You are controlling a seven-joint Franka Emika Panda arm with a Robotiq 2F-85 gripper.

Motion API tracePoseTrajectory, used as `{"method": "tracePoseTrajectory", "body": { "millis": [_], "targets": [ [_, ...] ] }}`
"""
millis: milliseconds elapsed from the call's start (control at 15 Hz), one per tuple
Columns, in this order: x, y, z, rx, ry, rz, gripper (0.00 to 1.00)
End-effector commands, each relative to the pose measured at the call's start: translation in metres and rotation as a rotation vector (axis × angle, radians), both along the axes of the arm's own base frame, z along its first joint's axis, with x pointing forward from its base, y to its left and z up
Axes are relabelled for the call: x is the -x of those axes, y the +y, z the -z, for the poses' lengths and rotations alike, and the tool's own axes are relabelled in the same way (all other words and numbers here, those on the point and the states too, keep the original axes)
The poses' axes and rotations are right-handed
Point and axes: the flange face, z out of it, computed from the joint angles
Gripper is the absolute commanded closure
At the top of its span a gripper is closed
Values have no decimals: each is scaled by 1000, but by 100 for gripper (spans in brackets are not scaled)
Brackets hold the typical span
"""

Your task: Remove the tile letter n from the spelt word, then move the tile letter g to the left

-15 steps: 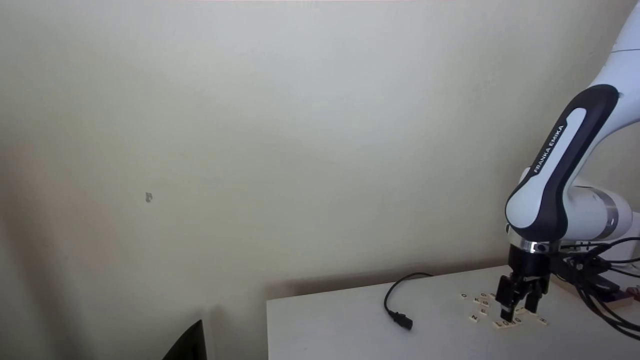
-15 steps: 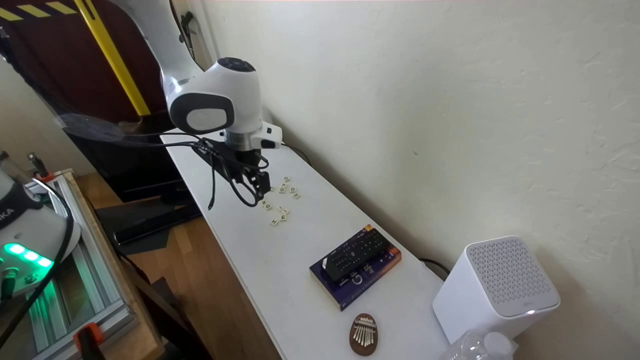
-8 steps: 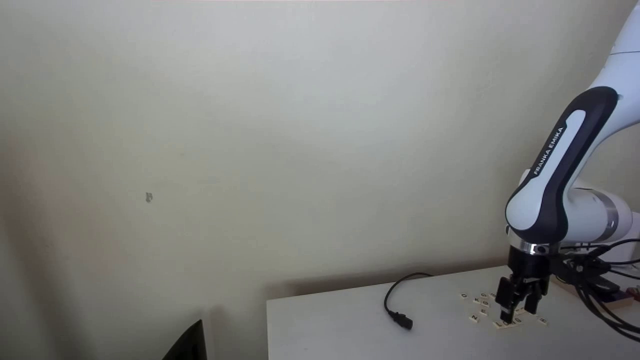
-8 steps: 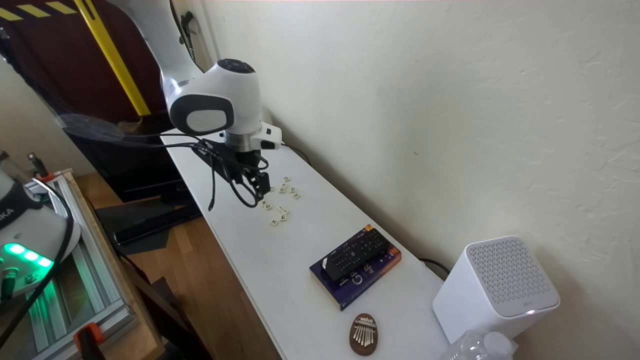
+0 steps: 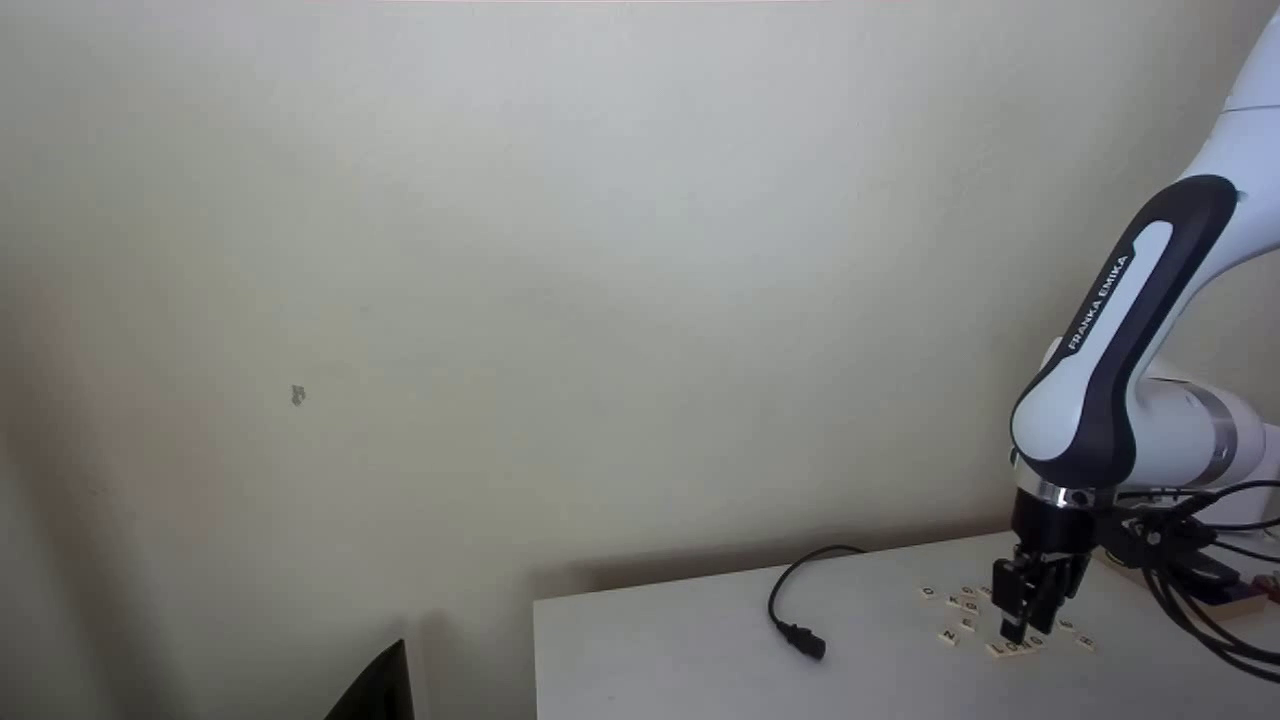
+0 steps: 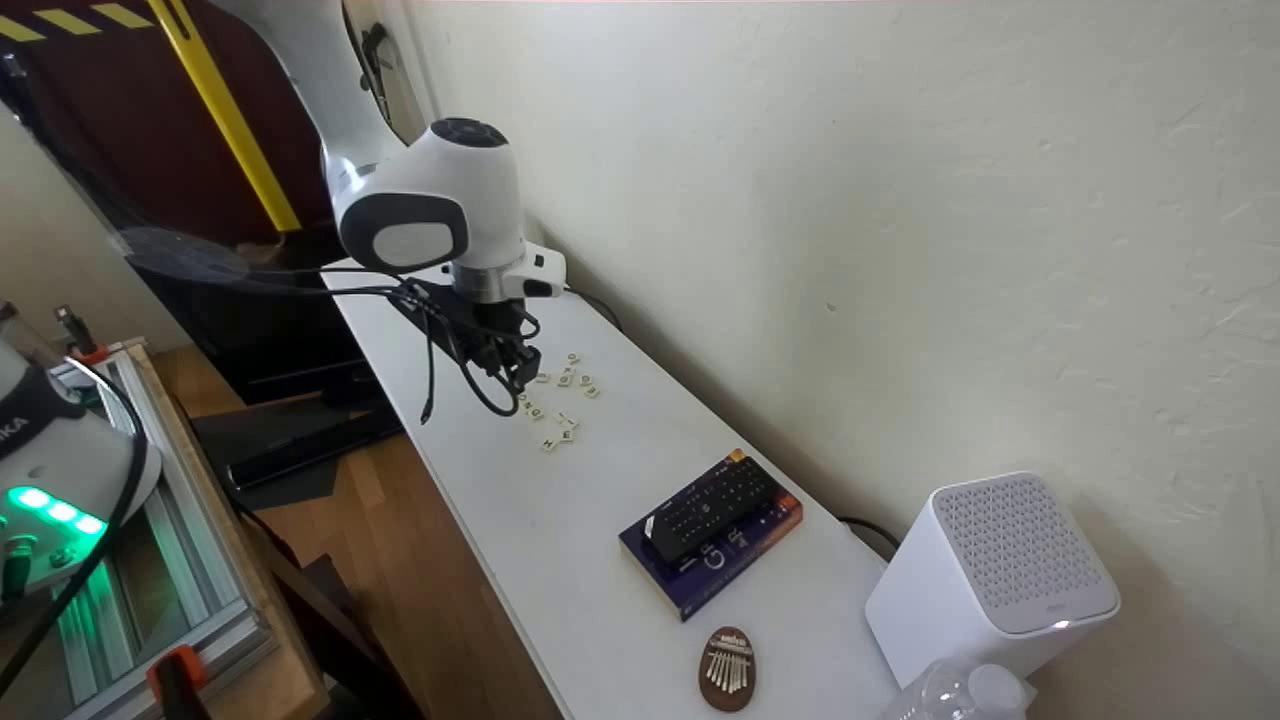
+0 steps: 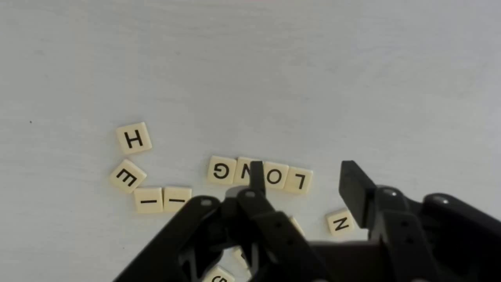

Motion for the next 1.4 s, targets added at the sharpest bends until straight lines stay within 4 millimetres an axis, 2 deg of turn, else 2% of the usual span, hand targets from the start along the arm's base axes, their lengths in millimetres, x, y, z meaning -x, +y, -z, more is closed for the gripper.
{"method": "tracePoseTrajectory", "body": {
  "millis": [0, 200, 267, 1333],
  "targets": [
    [-5, -10, 7, 7, -16, 2, 75],
    [-8, -15, 12, 5, -13, 3, 98],
    [-8, -15, 14, 4, -11, 3, 99],
    [-19, -25, 36, 19, 7, -8, 100]
  ]
}}
